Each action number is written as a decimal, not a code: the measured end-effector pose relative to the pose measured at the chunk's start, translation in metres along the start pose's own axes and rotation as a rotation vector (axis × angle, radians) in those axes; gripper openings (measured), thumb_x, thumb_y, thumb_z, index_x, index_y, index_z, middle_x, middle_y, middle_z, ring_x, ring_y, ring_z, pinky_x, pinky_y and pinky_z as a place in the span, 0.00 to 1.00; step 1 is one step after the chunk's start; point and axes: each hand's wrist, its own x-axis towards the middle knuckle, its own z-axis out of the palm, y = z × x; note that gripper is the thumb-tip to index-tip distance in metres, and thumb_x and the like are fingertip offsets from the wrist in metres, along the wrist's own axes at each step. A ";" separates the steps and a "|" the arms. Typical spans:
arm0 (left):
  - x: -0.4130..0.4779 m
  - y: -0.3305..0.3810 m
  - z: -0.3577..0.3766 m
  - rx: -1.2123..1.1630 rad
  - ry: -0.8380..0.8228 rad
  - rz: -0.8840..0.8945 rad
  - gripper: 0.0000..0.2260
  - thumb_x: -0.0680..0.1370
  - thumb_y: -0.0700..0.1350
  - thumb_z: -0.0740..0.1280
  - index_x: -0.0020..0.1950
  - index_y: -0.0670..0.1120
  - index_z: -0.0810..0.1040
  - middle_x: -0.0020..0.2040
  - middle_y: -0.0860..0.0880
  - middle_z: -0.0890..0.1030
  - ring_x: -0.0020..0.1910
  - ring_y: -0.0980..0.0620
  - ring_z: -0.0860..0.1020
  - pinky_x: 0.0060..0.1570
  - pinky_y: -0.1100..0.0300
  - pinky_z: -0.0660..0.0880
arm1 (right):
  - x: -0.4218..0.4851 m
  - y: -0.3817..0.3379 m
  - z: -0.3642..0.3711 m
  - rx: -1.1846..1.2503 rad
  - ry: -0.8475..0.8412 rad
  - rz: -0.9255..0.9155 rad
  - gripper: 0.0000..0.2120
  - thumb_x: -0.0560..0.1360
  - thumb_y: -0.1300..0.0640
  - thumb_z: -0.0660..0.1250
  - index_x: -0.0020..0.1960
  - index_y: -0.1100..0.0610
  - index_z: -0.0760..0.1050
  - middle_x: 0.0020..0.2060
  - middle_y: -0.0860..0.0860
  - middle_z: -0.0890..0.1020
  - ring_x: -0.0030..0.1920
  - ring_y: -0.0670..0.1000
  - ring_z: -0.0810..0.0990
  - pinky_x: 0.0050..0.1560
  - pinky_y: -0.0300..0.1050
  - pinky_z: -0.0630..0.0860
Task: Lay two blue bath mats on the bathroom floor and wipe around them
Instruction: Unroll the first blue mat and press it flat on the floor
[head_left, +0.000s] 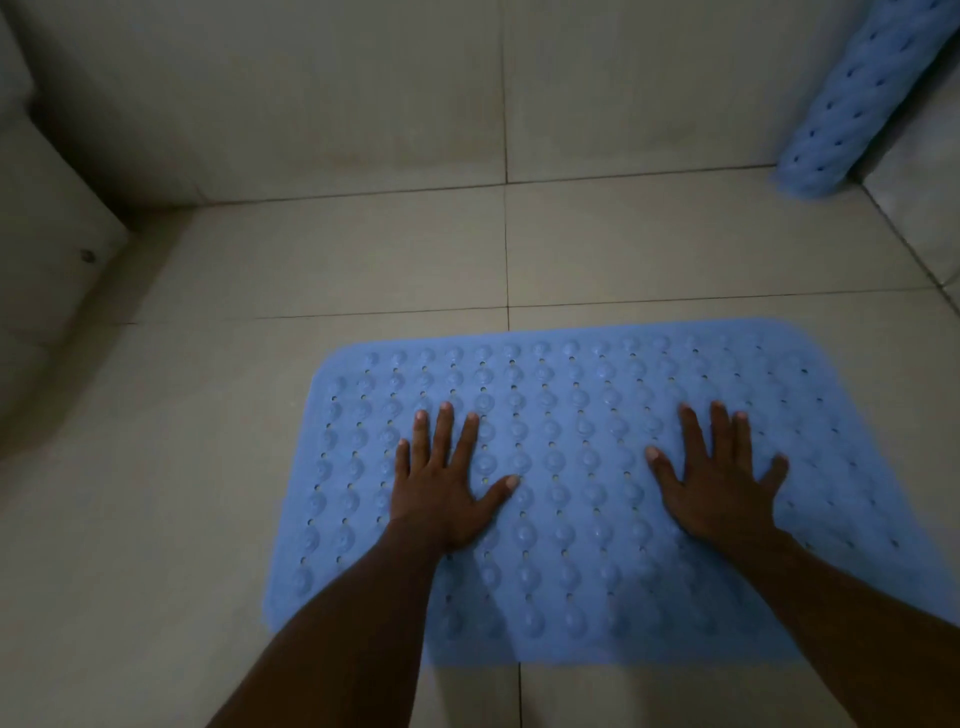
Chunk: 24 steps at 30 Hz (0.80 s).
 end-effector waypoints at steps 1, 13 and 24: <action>0.004 -0.002 -0.002 -0.003 0.002 -0.002 0.43 0.73 0.79 0.43 0.81 0.60 0.34 0.81 0.52 0.29 0.79 0.46 0.28 0.79 0.42 0.37 | 0.003 -0.002 0.001 -0.010 0.003 -0.001 0.36 0.77 0.29 0.45 0.81 0.41 0.44 0.82 0.50 0.46 0.81 0.55 0.43 0.75 0.72 0.46; 0.003 -0.010 -0.001 -0.016 0.153 0.013 0.46 0.76 0.76 0.44 0.83 0.48 0.36 0.83 0.50 0.36 0.80 0.51 0.32 0.80 0.48 0.40 | -0.007 -0.005 0.019 -0.010 0.249 -0.064 0.33 0.79 0.34 0.49 0.77 0.52 0.64 0.78 0.59 0.62 0.78 0.61 0.59 0.72 0.74 0.53; -0.001 -0.011 0.003 -0.056 0.195 0.011 0.43 0.78 0.73 0.46 0.84 0.46 0.44 0.84 0.49 0.41 0.81 0.52 0.35 0.81 0.50 0.41 | -0.007 -0.006 0.017 -0.010 0.282 -0.064 0.31 0.78 0.35 0.51 0.74 0.52 0.66 0.78 0.59 0.63 0.78 0.61 0.60 0.71 0.74 0.55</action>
